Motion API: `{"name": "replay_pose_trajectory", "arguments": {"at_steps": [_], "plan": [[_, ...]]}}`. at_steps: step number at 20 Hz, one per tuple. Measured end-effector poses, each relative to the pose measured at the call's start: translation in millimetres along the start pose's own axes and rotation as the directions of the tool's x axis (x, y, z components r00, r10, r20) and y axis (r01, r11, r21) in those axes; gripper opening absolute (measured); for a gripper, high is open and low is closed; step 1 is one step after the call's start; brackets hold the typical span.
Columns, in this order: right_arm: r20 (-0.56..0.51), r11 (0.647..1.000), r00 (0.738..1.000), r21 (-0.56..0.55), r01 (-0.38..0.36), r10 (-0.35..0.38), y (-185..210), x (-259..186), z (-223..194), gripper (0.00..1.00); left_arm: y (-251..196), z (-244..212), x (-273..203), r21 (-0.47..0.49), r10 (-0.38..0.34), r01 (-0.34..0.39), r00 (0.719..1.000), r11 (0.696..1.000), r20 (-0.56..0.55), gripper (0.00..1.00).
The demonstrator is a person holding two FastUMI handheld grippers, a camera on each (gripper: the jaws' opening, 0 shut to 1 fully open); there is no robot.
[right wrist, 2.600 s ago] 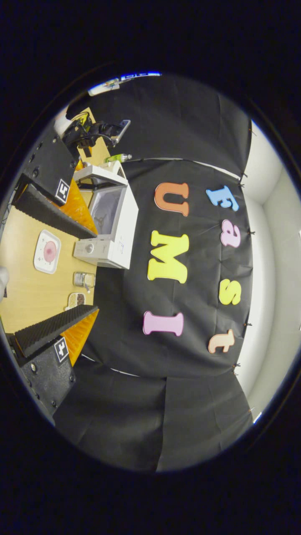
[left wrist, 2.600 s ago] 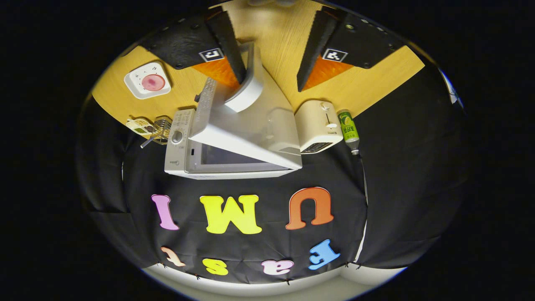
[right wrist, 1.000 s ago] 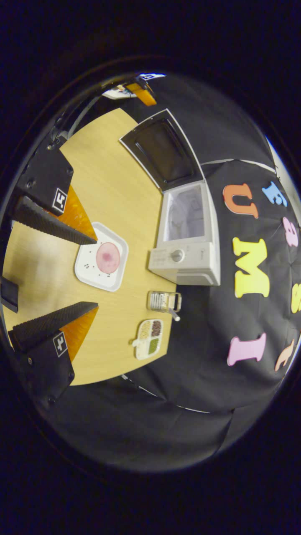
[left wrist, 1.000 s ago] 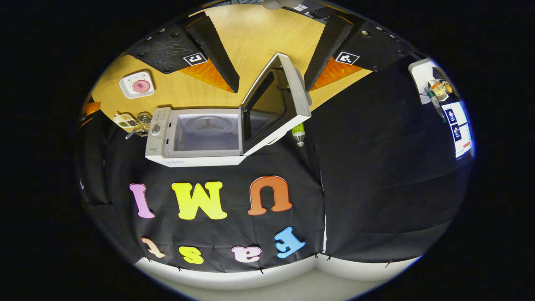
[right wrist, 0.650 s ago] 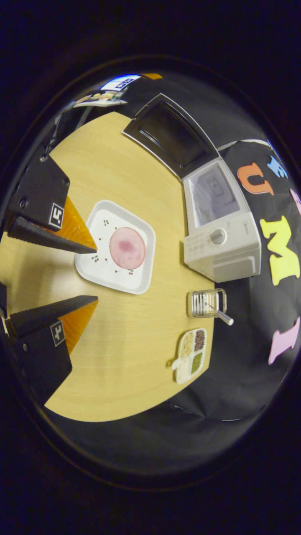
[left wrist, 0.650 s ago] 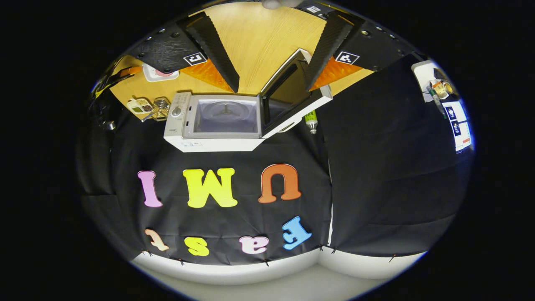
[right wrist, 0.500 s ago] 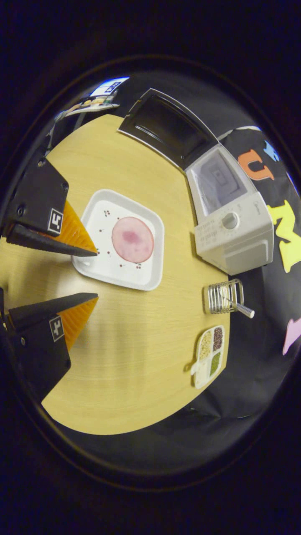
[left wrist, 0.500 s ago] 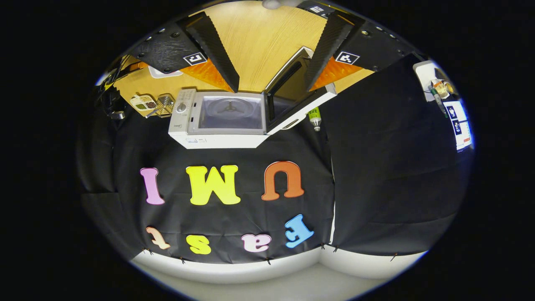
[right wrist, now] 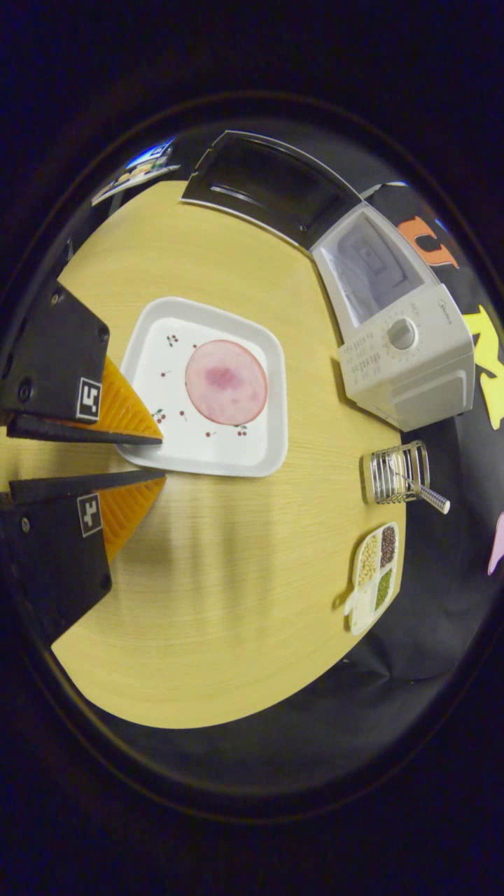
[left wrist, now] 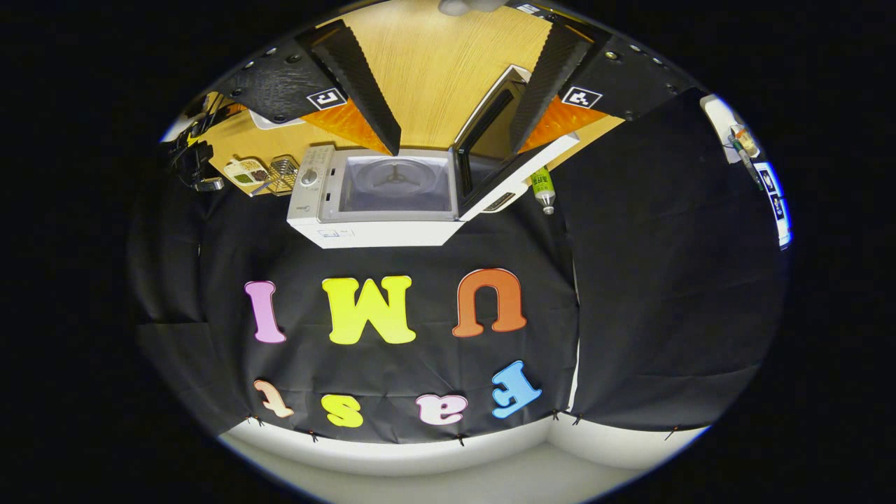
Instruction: Open the microwave oven with the left hand, put the food in, and close the microwave oven.
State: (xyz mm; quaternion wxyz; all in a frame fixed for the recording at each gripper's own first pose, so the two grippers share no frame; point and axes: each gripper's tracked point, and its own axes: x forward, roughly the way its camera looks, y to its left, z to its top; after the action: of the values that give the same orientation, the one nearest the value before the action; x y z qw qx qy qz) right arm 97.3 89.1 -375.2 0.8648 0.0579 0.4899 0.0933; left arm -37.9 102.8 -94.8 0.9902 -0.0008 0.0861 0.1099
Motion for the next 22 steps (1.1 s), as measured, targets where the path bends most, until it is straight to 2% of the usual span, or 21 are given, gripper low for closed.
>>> {"name": "replay_pose_trajectory", "arguments": {"at_steps": [1,2,3,5,6,8,12,19,22], "plan": [[-0.015,1.000,1.000,-0.003,0.021,-0.021,2,-1,-2,0.14,1,0,4,-0.007,-0.011,0.011,1.000,1.000,0.005,0.95],[-0.026,0.999,0.999,-0.002,0.039,-0.039,1,0,-1,0.19,2,0,8,-0.011,-0.025,0.025,1.000,1.000,0.010,0.95],[-0.031,0.999,0.998,0.011,0.052,-0.052,1,0,0,0.18,2,-1,12,-0.010,-0.038,0.039,0.999,0.999,0.014,0.95],[-0.041,0.995,0.997,0.070,0.066,-0.063,-1,0,1,0.13,4,-3,19,-0.006,-0.064,0.064,0.998,0.998,0.015,0.95],[-0.052,0.993,0.997,0.095,0.066,-0.061,0,0,2,0.08,5,-3,22,-0.007,-0.078,0.078,0.997,0.997,0.019,0.95],[-0.065,0.990,0.997,0.127,0.057,-0.049,0,0,1,0.05,9,-2,25,-0.010,-0.098,0.099,0.995,0.995,0.029,0.95],[-0.044,0.970,0.999,0.245,-0.016,0.027,10,-3,0,0.04,20,-4,27,-0.022,-0.119,0.120,0.992,0.993,0.032,0.95],[0.081,0.932,0.989,0.334,-0.142,0.122,46,-27,17,0.04,27,-2,32,-0.022,-0.156,0.156,0.988,0.988,0.019,0.95],[0.122,0.893,0.979,0.402,-0.202,0.166,64,-30,25,0.04,23,2,31,-0.013,-0.172,0.172,0.985,0.985,0.017,0.95]]}}
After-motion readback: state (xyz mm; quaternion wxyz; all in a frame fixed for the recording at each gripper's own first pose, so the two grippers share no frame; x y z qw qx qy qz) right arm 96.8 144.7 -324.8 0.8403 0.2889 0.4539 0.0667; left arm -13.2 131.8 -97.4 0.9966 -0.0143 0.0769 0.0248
